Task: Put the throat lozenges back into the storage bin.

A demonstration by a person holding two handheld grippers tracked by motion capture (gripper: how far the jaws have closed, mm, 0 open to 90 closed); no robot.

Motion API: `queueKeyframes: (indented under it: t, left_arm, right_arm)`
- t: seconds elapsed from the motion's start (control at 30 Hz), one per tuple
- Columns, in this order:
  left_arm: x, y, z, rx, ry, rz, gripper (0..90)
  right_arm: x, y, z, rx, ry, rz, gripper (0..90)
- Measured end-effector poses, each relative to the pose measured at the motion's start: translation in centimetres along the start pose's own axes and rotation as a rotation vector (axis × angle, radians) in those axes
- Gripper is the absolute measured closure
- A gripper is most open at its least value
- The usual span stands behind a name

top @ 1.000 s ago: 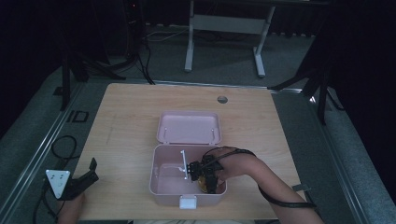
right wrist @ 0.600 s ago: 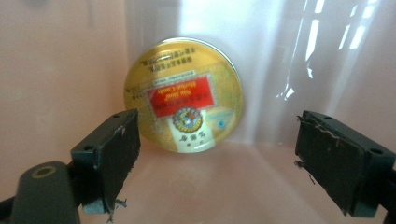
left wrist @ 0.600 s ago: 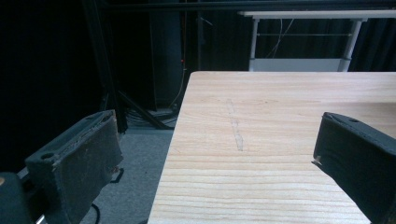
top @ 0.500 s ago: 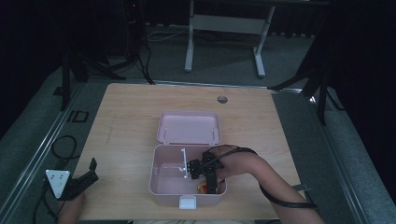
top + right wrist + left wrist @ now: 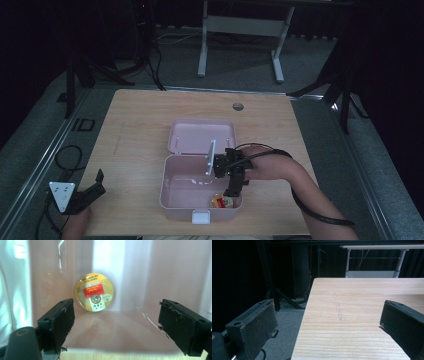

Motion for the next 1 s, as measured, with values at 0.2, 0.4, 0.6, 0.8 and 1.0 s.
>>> queueKeyframes:
  t: [0.2,0.4,0.6,0.8,1.0]
  left_arm:
    - [0.0,0.0,0.0,-0.001,-0.001,-0.001,1.2]
    - [0.0,0.0,0.0,0.000,0.000,0.001,1.2]
    - [0.0,0.0,0.0,0.003,0.001,0.002,1.2]
    - [-0.1,0.0,0.0,0.001,-0.001,0.005,1.2]
    - [0.0,0.0,0.0,0.002,0.000,0.004,1.2]
  right_arm:
    - [-2.6,0.3,-2.9,0.044,-0.054,-0.051,13.8]
    - [-2.9,0.5,-6.5,0.122,-0.053,-0.082,13.8]
    - [-0.9,0.5,-9.7,0.200,-0.066,-0.124,13.8]
    - [2.1,0.2,-12.2,0.313,-0.160,-0.212,13.7]
    - [5.0,-0.2,-14.9,0.438,-0.269,-0.408,13.0]
Point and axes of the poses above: each handheld gripper's, and its own axes: x roughly forward along the jaws, z roughly out of its top, y roughly to its left, the point moved 1 cm from there along x, roughly forward along the jaws, and after that the axes turned 11 degrees about -x, right-handed, at the moved point
